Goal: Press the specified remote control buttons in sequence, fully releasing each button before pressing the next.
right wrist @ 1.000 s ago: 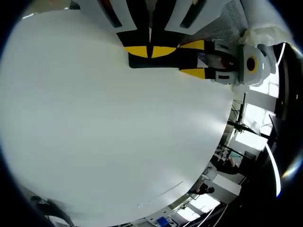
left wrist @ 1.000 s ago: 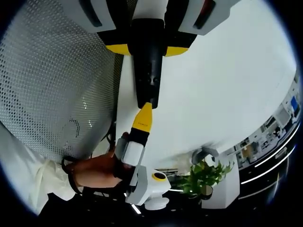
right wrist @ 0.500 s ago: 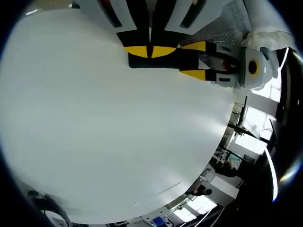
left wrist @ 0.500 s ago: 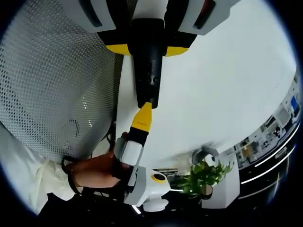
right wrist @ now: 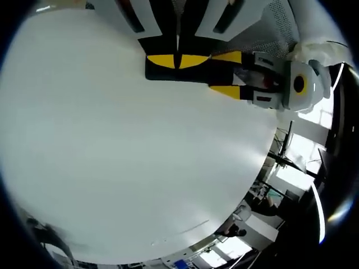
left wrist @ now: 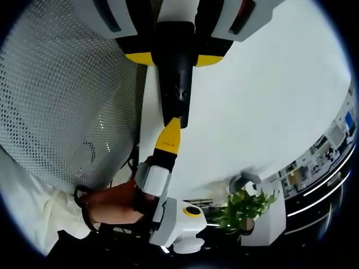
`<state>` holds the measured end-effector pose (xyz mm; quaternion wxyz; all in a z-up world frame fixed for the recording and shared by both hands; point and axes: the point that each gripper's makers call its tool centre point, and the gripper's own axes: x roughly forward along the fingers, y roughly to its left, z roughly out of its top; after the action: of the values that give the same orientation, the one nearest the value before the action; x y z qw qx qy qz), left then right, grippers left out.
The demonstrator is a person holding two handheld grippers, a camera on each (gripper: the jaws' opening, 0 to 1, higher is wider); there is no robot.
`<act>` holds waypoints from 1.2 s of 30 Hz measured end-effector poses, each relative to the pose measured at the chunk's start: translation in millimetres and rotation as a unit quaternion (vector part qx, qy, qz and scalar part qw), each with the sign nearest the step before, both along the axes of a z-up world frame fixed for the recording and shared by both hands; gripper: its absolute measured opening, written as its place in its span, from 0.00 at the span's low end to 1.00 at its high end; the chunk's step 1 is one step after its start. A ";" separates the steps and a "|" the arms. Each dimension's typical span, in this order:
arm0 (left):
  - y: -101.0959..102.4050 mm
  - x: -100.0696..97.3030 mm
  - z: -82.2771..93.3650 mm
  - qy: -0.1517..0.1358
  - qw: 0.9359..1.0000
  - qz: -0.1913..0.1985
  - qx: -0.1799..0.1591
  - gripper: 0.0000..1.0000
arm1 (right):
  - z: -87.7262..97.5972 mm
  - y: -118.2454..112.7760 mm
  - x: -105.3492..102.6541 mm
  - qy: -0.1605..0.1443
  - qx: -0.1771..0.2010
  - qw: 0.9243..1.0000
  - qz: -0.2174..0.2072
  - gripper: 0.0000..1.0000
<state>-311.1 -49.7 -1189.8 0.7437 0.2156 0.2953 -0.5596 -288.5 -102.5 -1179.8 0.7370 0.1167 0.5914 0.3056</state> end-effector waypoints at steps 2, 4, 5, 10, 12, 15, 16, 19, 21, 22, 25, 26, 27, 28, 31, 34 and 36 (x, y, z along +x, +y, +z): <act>-0.2 -0.2 0.1 0.000 1.000 -0.001 0.000 0.25 | -1.3 1.6 -1.3 -0.001 -0.004 1.000 0.008 0.00; -0.2 -0.3 0.3 0.000 1.000 -0.001 -0.001 0.25 | -1.0 1.8 -1.1 -0.005 -0.008 1.000 0.014 0.00; -0.1 -0.3 0.4 0.001 1.000 0.000 -0.001 0.25 | -1.4 1.3 -0.6 -0.008 -0.008 1.000 0.014 0.00; -0.2 -0.5 0.4 0.001 1.000 0.001 -0.001 0.25 | -1.4 1.3 -1.3 -0.019 -0.020 0.999 0.026 0.00; -0.2 -0.7 0.6 0.001 1.000 0.001 0.001 0.25 | -1.3 1.8 -2.1 -0.027 -0.025 0.999 0.032 0.00; -0.4 -0.6 0.0 0.001 1.000 0.001 0.003 0.25 | -1.9 0.6 -1.2 -0.030 -0.023 0.999 0.032 0.00; -0.4 -0.7 0.0 0.001 1.000 0.001 0.003 0.25 | -2.0 0.3 -0.7 -0.029 -0.022 0.999 0.031 0.00; -0.6 -0.6 -0.2 0.002 1.000 0.001 0.004 0.25 | -1.8 0.2 -0.6 -0.028 -0.020 0.999 0.028 0.00; -0.5 -0.6 -0.3 0.002 1.000 0.002 0.005 0.25 | -2.0 0.5 -0.8 -0.041 -0.027 0.998 0.044 0.00; -0.4 -0.7 -0.4 0.002 1.000 0.001 0.005 0.25 | -2.0 0.8 -1.0 -0.046 -0.032 0.997 0.048 0.00; 0.8 -0.9 -0.3 0.002 1.000 0.002 0.007 0.25 | -2.0 1.3 -1.0 -0.054 -0.039 0.996 0.057 0.00; 1.2 -1.1 -0.3 0.003 1.000 0.002 0.008 0.25 | -2.3 0.8 -0.8 -0.053 -0.039 0.996 0.056 0.00; 1.8 -1.2 -0.2 0.003 1.000 0.002 0.009 0.25 | -2.4 0.5 -0.6 -0.053 -0.039 0.996 0.055 0.00; 2.3 -1.6 -0.1 0.003 1.000 0.002 0.009 0.25 | -2.5 0.0 -0.6 -0.052 -0.037 0.997 0.053 0.00; 3.6 -2.1 -0.7 0.004 1.000 0.002 0.011 0.25 | -2.3 -0.1 -0.8 -0.049 -0.037 0.997 0.049 0.00; 3.6 -2.5 -0.5 0.004 1.000 0.001 0.011 0.25 | -2.2 0.2 -1.0 -0.051 -0.039 0.997 0.051 0.00; 3.6 -2.7 -0.6 0.004 1.000 0.000 0.012 0.25 | -2.2 -0.5 -0.6 -0.047 -0.035 0.997 0.048 0.00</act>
<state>-313.7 -46.2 -1190.4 0.7396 0.2222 0.3053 -0.5572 -289.1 -103.0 -1182.0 0.7523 0.0480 0.5710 0.3252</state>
